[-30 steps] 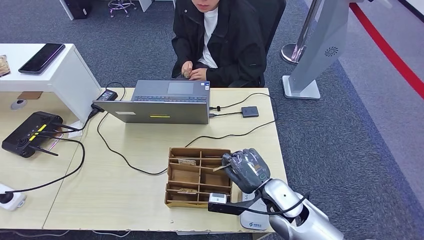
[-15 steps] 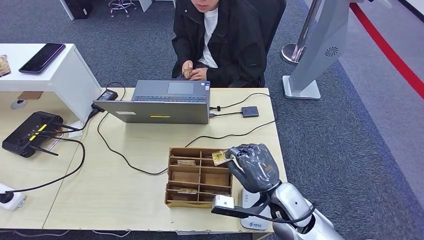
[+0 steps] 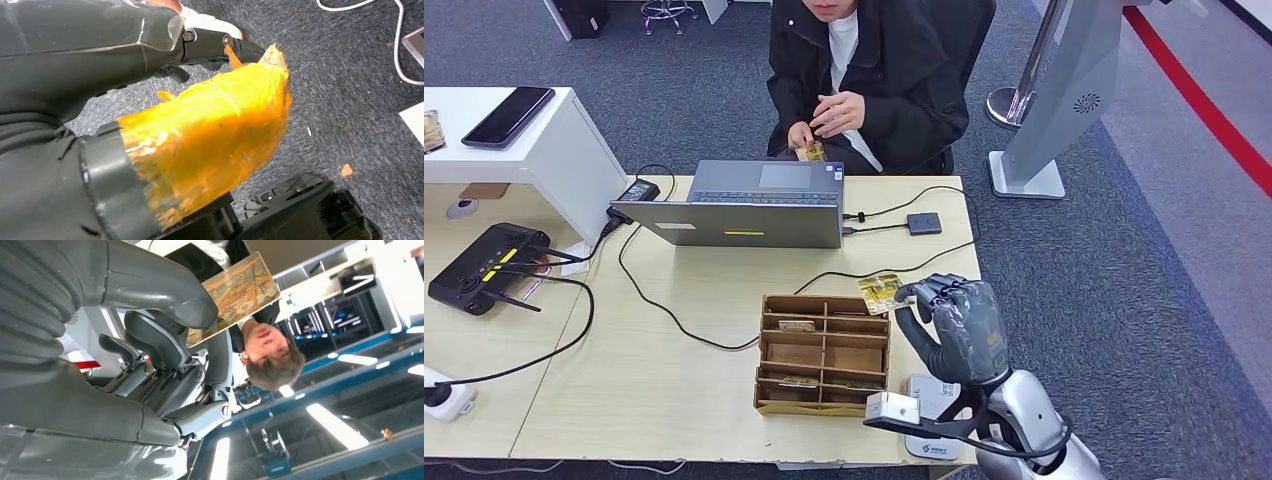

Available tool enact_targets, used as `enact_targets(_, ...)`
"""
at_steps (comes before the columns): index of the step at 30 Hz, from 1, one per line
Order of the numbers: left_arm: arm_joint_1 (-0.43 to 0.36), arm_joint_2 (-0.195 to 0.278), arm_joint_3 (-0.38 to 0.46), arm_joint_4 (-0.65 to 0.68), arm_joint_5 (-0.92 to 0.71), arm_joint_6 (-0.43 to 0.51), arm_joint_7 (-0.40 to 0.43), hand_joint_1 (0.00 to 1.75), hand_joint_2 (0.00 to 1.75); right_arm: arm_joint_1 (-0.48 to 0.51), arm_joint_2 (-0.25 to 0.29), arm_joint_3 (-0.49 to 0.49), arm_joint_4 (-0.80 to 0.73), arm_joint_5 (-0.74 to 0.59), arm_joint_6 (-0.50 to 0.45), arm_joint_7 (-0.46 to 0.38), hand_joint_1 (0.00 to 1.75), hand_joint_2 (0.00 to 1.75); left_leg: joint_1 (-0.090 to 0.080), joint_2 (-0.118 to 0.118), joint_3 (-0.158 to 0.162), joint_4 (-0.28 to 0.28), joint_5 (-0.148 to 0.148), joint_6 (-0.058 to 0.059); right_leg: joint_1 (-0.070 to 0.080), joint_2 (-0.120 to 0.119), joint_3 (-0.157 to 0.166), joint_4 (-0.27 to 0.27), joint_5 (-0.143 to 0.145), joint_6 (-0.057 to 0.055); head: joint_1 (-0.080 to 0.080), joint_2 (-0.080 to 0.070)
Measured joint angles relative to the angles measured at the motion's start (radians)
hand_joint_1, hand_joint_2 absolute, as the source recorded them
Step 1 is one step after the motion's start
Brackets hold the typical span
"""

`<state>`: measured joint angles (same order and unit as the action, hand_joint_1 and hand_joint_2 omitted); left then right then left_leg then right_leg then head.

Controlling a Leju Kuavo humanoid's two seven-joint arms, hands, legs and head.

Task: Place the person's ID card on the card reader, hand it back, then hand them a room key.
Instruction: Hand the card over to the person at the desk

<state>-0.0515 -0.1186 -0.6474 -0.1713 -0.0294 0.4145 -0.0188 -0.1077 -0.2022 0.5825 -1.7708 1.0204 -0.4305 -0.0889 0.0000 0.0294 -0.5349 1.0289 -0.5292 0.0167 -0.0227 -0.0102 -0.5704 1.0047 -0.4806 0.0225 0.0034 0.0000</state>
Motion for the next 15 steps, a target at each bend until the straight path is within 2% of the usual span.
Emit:
enact_targets(8, 0.002, 0.000, 0.000, 0.000, 0.000, 0.005, -0.001, 0.00, 0.00, 0.010, 0.009, -0.019, -0.008, -0.003, -0.015, -0.013, 1.75, 1.75, 0.000, 0.000, 0.000, 0.000, 0.000, 0.000, 0.000, 0.000, 0.000, 0.000, 0.000, 0.000, 0.000, 0.000)
enact_targets(15, 0.003, 0.000, 0.000, 0.000, 0.000, 0.008, -0.003, 0.00, 0.00, 0.024, 0.025, -0.051, -0.022, -0.024, -0.079, -0.048, 1.75, 1.75, 0.000, 0.000, 0.000, 0.000, 0.000, 0.000, 0.000, 0.000, 0.000, 0.000, 0.000, 0.000, 0.000, 0.000)
